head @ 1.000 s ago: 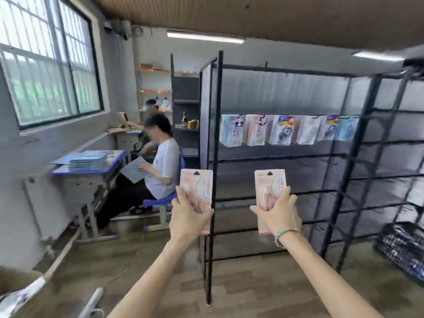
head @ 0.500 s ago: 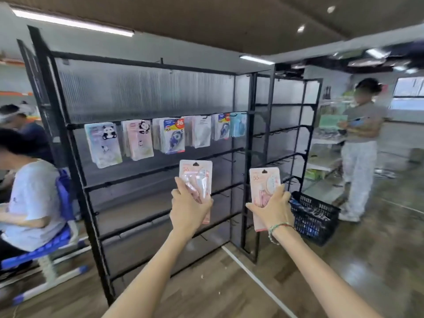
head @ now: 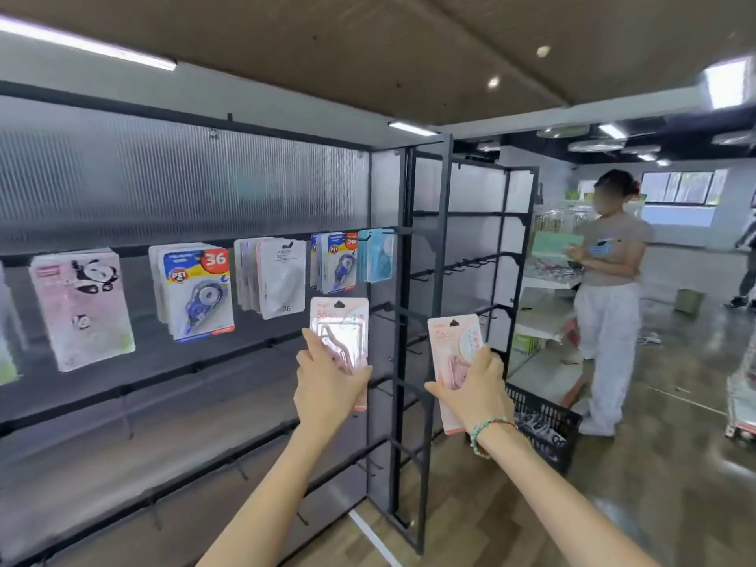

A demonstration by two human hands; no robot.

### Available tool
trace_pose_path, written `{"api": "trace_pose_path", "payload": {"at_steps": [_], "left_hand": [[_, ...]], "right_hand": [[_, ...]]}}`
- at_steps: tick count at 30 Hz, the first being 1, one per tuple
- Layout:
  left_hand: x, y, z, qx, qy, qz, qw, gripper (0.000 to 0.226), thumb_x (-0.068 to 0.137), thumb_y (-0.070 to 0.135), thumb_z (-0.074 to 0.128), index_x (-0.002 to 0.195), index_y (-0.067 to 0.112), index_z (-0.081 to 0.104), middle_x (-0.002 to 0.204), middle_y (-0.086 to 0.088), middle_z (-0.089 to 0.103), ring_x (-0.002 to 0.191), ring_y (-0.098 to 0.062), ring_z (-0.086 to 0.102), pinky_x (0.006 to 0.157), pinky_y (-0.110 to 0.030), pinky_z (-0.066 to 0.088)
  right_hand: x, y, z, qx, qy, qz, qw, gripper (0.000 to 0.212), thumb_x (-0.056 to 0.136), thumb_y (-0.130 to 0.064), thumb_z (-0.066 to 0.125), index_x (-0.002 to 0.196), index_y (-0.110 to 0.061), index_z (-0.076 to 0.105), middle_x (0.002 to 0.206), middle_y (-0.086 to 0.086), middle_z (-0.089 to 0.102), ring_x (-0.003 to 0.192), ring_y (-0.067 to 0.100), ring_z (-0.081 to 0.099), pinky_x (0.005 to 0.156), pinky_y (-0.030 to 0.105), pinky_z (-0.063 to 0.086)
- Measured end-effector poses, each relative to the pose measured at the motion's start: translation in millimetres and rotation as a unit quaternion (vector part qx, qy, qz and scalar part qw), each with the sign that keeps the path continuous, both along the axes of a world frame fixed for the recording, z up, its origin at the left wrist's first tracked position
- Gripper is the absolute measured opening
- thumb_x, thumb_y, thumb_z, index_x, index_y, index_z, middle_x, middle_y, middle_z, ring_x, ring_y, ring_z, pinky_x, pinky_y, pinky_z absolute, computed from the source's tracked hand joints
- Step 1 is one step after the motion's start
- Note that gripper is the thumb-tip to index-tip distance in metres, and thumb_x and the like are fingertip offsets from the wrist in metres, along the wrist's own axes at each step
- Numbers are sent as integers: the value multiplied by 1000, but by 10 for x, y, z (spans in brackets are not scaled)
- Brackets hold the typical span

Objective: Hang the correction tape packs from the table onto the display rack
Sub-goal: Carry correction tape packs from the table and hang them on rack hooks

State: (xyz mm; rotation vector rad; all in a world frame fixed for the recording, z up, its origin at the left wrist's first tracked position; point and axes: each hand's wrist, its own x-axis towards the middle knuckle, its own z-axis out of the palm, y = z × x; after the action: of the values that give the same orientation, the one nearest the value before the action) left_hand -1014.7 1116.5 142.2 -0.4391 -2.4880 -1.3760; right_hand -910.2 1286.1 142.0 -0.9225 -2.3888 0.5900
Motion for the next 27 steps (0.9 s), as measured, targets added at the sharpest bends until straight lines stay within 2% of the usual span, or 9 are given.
{"api": "trace_pose_path", "payload": {"at_steps": [2,10,17,22,27], "left_hand": [[-227,206,41,1,-1,5,1000,109,75,44,75,151,14,3,126,-11,40,113,-33,50,83,-43,46],[-974,915,37,2,16,40,999,108,74,44,75,150,12,6,125,-12,41,113,-34,50,84,-44,47],[-1606,1600,121,17,42,118,992,108,75,45,74,150,15,2,130,-12,39,116,-32,49,82,-43,48],[-1945,2103,294,27,60,179,982,101,74,44,74,146,15,10,120,-11,43,104,-33,53,72,-39,48],[-2160,2377,436,4,79,229,970,108,76,45,75,151,18,2,129,-10,40,112,-29,50,73,-36,42]], "right_hand": [[-228,189,23,2,-3,6,1000,117,72,-61,70,149,-4,3,139,13,26,127,31,39,91,41,47],[-1112,1024,69,-3,5,48,999,118,74,-60,69,150,-4,-2,141,15,27,125,34,42,93,43,44],[-2123,1871,176,-7,31,136,990,118,74,-58,70,150,-7,-4,140,13,27,125,33,42,93,43,45],[-2720,2425,420,24,30,194,980,115,74,-61,68,150,-10,-1,141,11,27,122,32,45,89,42,46],[-3248,2733,686,38,47,246,967,116,73,-60,70,150,-10,-1,142,12,27,124,32,43,88,44,46]]}}
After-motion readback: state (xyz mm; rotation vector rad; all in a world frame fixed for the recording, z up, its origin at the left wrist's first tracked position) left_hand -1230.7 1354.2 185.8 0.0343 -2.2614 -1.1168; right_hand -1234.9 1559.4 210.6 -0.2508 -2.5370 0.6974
